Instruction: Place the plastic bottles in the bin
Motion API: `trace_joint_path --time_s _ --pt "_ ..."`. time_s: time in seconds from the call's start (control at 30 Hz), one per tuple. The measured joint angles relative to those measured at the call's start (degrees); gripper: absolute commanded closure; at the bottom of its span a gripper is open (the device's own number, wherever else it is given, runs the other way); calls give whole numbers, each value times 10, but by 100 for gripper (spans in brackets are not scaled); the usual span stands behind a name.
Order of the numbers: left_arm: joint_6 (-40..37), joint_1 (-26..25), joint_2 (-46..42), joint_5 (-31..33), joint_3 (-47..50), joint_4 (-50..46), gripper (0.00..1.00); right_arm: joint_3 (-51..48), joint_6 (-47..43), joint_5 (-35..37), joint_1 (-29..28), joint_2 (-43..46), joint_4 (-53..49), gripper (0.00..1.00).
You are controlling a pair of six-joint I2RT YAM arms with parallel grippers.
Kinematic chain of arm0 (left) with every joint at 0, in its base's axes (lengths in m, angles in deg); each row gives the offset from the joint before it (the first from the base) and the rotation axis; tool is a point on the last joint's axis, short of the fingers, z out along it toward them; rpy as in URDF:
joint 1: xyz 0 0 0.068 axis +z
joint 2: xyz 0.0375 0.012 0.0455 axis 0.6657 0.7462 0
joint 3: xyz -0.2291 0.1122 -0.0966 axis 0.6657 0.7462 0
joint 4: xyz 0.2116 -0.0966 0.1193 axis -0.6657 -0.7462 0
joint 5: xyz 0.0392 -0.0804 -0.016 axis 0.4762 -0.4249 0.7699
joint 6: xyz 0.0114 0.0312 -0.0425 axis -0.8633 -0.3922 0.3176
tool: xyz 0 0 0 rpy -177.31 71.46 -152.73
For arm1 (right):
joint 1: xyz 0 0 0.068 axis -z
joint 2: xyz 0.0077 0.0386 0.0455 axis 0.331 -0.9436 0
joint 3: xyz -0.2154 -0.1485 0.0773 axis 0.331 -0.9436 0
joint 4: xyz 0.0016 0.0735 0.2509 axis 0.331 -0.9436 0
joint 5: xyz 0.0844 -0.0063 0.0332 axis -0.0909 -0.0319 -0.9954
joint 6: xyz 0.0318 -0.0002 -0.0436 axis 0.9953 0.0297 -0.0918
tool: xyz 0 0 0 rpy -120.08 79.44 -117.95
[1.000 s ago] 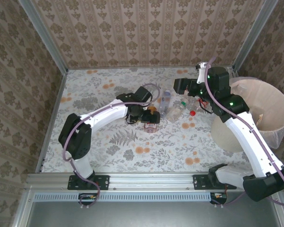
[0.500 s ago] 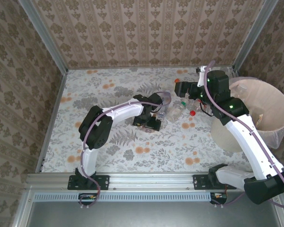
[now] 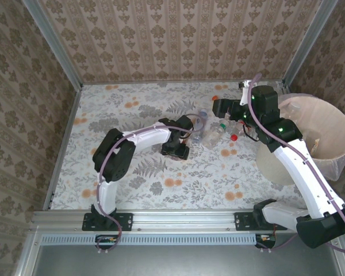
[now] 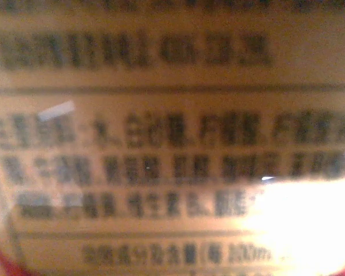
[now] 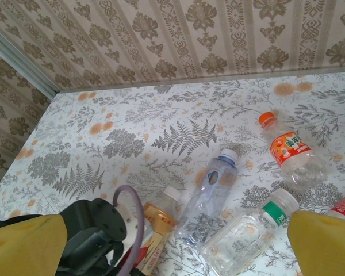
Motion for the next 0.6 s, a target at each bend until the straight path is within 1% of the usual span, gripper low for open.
trace_joint_path --time_s 0.3,0.5,0.6 --pt "-2 25 -81 -9 75 76 45 -6 23 -1 -1 -14 29 0" --pt "-16 37 -150 -22 143 143 45 -22 54 -1 -5 -15 66 0" --pt "-25 49 -196 -43 173 190 45 -27 65 -7 -8 -21 76 0"
